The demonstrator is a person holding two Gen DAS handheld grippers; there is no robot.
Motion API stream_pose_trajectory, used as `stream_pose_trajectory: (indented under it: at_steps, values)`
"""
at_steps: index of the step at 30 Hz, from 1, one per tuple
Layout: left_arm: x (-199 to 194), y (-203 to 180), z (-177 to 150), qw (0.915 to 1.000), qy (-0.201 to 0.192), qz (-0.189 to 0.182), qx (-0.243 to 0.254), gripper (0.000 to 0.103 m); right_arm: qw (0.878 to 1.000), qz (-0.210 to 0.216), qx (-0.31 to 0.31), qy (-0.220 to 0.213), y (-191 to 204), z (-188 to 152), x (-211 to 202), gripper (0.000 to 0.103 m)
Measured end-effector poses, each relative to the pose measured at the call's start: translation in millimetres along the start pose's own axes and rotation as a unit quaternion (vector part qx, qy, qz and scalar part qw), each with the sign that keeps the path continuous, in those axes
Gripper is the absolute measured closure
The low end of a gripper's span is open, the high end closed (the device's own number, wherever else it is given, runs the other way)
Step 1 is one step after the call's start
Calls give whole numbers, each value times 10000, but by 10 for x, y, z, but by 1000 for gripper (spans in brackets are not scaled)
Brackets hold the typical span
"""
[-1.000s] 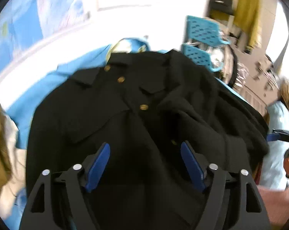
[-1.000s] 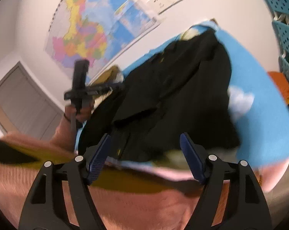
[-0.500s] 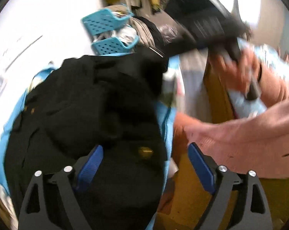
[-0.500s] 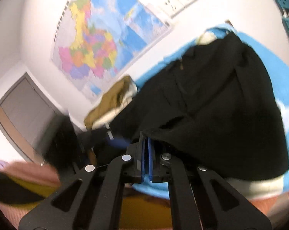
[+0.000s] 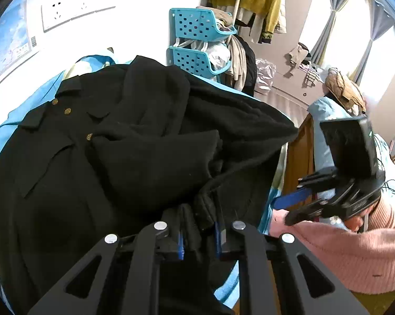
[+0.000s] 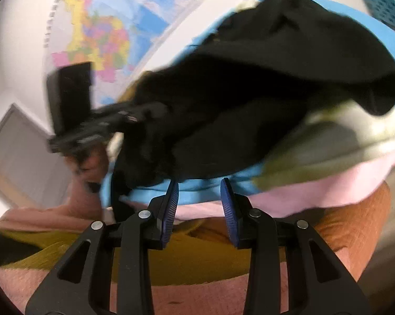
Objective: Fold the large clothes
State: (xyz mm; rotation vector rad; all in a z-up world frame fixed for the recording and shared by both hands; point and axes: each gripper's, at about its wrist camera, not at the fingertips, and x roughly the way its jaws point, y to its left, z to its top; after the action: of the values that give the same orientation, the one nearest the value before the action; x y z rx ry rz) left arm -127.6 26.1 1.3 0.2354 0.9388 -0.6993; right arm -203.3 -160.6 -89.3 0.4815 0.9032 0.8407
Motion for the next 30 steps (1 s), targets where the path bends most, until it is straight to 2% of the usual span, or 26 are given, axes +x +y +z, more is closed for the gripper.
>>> stream_pose_trajectory:
  at_steps: [1, 2, 3, 5, 8, 9, 12, 14, 16, 17, 18, 19, 21, 23, 25, 26, 30]
  values:
    - [-13, -42, -20, 10000, -15, 27, 1, 89, 9999, -89, 10, -95, -9, 11, -26, 73]
    - [-12, -27, -11, 10000, -31, 37, -28, 89, 9997, -147, 0, -198, -12, 11, -70, 71]
    - [-39, -50, -9, 10000, -27, 30, -36, 89, 9993, -242, -9, -299, -15, 20, -121, 68]
    - [-80, -54, -23, 10000, -41, 25, -62, 89, 9972, -542, -35, -513, -41, 36, -237, 47]
    - [-78, -35, -6, 10000, -77, 0, -62, 89, 9934, -834, 163, -768, -155, 74, -306, 46]
    - [-99, -54, -31, 9999, -80, -10, -64, 89, 9932, -808, 196, -811, -176, 93, -285, 48]
    - [-93, -37, -29, 9999, -82, -35, -64, 88, 9943, -713, -71, -787, -85, 155, -136, 43]
    - [-93, -23, -20, 10000, -70, -37, -39, 88, 9978, -194, -217, -597, 11, 192, 53, 44]
    - [-100, -18, -12, 10000, -61, -29, -10, 88, 9983, 35, -414, -402, 113, 205, 255, 44]
    - [-104, -20, -9, 10000, -52, -19, 9, 88, 9984, 57, -471, -295, 144, 216, 380, 43]
    - [-105, -14, -3, 10000, -50, -5, 14, 88, 9968, -233, -661, -383, 239, 216, 397, 42]
    - [-108, -18, 2, 10000, -51, 4, 21, 88, 9963, -90, -808, -276, 328, 221, 440, 38]
    - [-113, -20, 9, 10000, -63, 34, 36, 87, 9974, 78, -665, -260, 368, 216, 471, 56]
    - [-132, -24, 15, 9999, -94, 31, 14, 87, 9991, 160, -357, -141, 277, 223, 479, 100]
    - [-140, -9, 12, 9999, -99, 73, -15, 86, 9986, 477, 16, -213, 153, 216, 350, 101]
    - [-147, 3, 5, 9999, -98, 96, -37, 86, 9984, 496, 29, -259, 149, 202, 276, 101]
    - [-173, -5, -6, 9997, -104, 201, -46, 82, 9993, 134, -171, -296, 243, 110, -54, 101]
